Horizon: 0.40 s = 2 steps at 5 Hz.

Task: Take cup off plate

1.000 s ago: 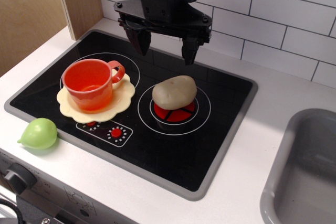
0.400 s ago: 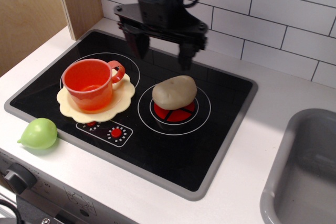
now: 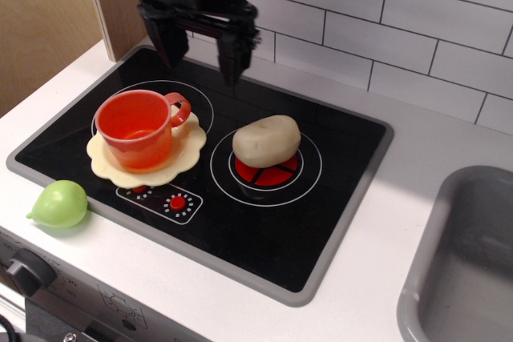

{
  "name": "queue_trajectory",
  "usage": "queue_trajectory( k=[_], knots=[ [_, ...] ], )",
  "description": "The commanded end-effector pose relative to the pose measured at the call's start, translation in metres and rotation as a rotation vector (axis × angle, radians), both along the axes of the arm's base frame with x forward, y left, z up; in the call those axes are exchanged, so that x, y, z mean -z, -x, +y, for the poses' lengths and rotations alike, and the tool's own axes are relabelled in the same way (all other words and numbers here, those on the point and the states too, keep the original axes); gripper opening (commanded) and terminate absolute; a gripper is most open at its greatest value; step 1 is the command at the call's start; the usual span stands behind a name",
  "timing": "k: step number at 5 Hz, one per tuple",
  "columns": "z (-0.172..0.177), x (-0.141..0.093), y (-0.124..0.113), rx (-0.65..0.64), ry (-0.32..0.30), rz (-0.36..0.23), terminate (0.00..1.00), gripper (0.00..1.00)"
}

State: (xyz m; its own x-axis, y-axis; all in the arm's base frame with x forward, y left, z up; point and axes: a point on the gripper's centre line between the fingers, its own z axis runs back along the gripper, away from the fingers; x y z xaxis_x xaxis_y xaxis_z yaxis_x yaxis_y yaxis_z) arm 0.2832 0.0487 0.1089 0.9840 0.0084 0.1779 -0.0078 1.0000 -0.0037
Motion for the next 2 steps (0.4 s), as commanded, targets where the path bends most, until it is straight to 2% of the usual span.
queue_trajectory(
  k=[1,2],
  knots=[
    [0.0108,0.0016,-0.0072,0.169,-0.032,0.095,0.00,1.00],
    [0.0119,0.0109,-0.0047,0.255,-0.036,0.063,0.00,1.00]
  ],
)
